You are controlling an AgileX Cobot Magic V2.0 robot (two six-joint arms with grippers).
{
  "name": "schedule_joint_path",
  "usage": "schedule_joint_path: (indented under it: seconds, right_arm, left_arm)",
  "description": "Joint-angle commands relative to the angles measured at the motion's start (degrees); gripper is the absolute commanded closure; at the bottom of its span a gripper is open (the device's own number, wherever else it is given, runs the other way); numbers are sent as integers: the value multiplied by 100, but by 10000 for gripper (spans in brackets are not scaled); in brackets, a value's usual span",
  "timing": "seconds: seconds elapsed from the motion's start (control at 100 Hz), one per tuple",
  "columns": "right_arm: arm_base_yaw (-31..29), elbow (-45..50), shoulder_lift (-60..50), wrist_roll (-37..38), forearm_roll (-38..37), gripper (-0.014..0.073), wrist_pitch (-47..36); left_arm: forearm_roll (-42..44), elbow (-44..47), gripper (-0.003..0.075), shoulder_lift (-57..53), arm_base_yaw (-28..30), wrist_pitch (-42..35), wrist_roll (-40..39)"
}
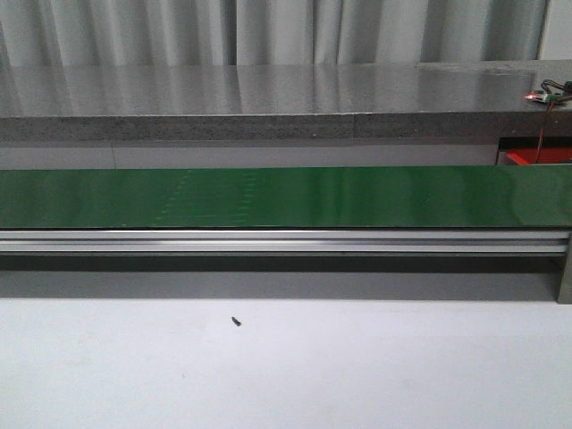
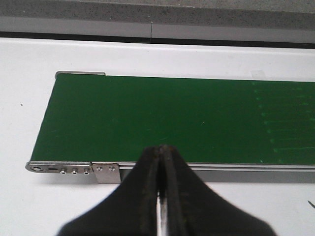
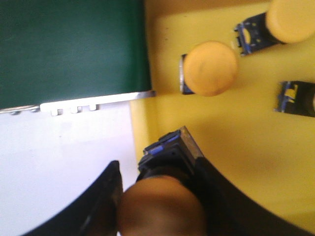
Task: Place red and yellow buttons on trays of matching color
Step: 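Place the yellow button on the yellow tray, open the right gripper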
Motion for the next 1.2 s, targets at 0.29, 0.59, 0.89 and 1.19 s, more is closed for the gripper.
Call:
schedule_joint_path:
  seconds: [0.29,0.59,0.89,1.19]
  right_arm:
    - [-609,485,-167,219,174,379,-980]
    - [-609,532,312,219,226,379,-1012]
    - [-609,532,495,219,226,133,-1046]
    - [-609,525,339,219,226,53,-1084]
  left_arm:
    - [-122,-162,740,-19,-43,-492,-16]
    - [-122,-162,740,-19,-43,-492,-16]
    - [-122,-162,740,-19,-43,-492,-16]
    - [-122,-162,740,-19,-43,-492,-16]
